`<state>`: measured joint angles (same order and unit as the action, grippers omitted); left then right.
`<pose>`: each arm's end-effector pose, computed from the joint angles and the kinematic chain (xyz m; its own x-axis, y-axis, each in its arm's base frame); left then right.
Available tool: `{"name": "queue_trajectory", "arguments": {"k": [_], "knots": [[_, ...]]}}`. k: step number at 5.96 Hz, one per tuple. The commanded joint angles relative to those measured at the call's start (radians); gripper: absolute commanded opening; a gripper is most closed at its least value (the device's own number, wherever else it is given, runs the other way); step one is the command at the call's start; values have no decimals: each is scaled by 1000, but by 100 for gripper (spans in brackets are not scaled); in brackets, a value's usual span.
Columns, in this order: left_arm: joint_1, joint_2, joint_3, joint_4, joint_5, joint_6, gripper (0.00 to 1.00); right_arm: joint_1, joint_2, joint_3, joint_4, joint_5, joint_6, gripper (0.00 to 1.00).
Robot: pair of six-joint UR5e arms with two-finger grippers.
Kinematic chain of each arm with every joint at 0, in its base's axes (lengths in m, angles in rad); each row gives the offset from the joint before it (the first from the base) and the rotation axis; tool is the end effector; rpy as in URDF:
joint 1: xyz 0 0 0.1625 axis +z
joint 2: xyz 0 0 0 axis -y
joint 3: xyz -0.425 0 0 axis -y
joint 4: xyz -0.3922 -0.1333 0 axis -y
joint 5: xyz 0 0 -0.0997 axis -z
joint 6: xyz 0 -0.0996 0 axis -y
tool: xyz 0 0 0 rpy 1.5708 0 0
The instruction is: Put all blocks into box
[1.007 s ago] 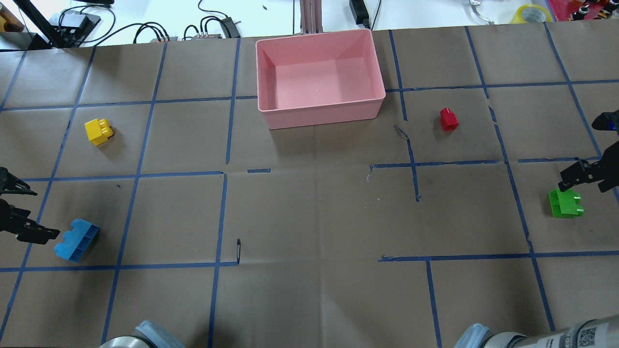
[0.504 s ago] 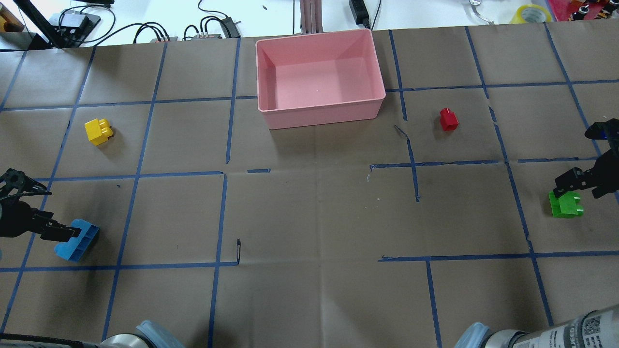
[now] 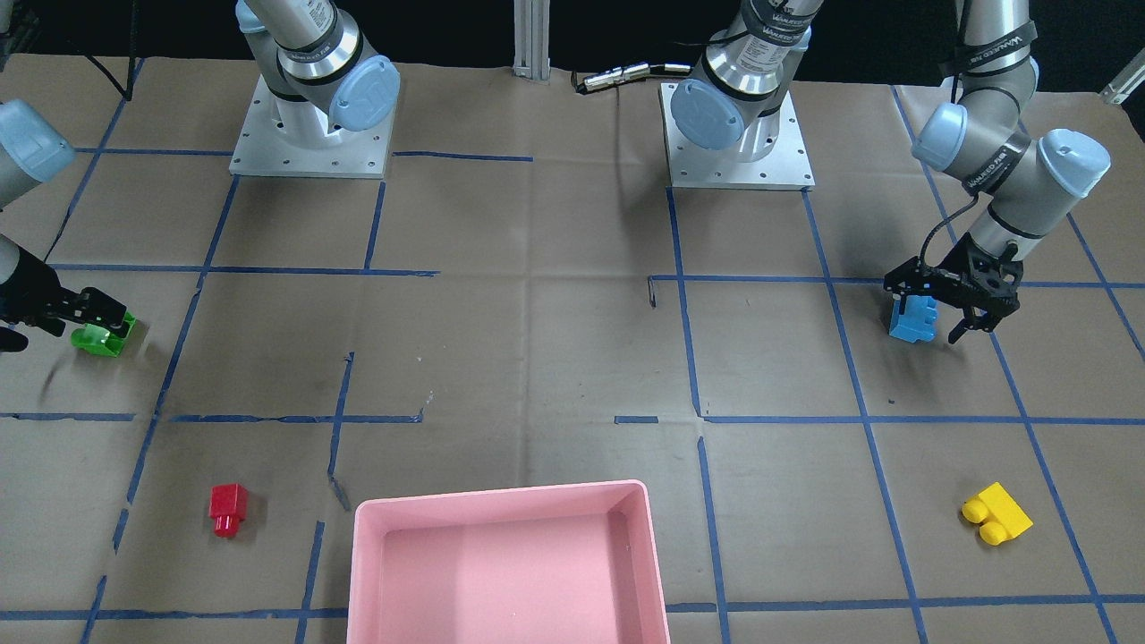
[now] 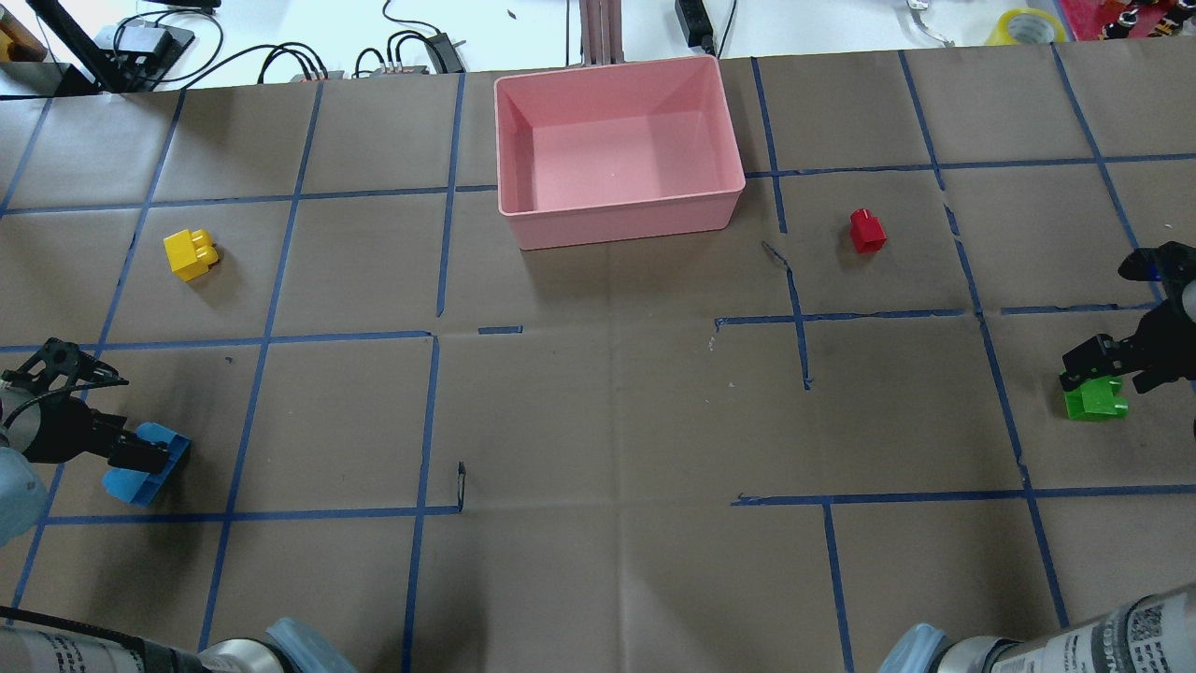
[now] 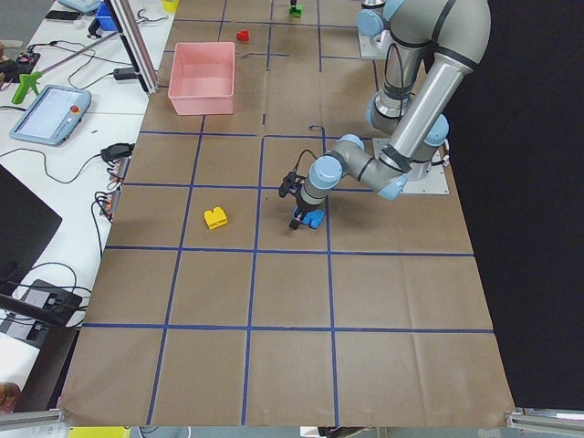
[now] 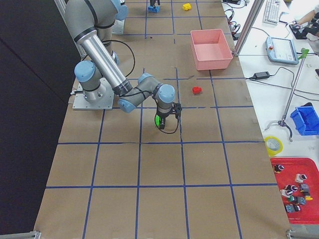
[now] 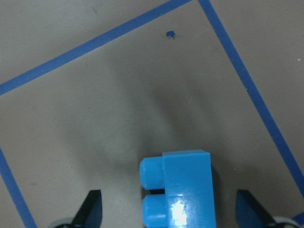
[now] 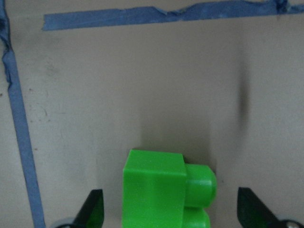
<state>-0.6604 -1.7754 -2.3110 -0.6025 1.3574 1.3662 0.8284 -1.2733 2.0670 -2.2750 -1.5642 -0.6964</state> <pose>0.2355 -0.3784 0.1658 -0.8957 0.4443 0.0200 0.4305 0.8773 -0.2121 -0.2326 -0.4516 0.1811 -0.9969 0.0482 -0.0624 0.0442 0.9969 0.0643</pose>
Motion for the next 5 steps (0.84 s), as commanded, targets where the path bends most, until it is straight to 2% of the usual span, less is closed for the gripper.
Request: {"name": "queue_trajectory", "arguments": {"k": [1, 2, 3, 4, 5], "knots": [[-1, 5, -25, 7, 0, 5, 99, 0, 9, 2, -4, -2, 0, 99], [-1, 7, -24, 9, 2, 11, 99, -2, 9, 2, -4, -3, 3, 97], [-1, 7, -22, 9, 2, 13, 99, 0, 6, 11, -3, -5, 8, 85], [-1, 8, -22, 9, 2, 14, 99, 0, 2, 13, -1, -23, 6, 61], [-1, 8, -21, 10, 2, 14, 90, 0, -1, 12, 2, -25, 5, 43]]}}
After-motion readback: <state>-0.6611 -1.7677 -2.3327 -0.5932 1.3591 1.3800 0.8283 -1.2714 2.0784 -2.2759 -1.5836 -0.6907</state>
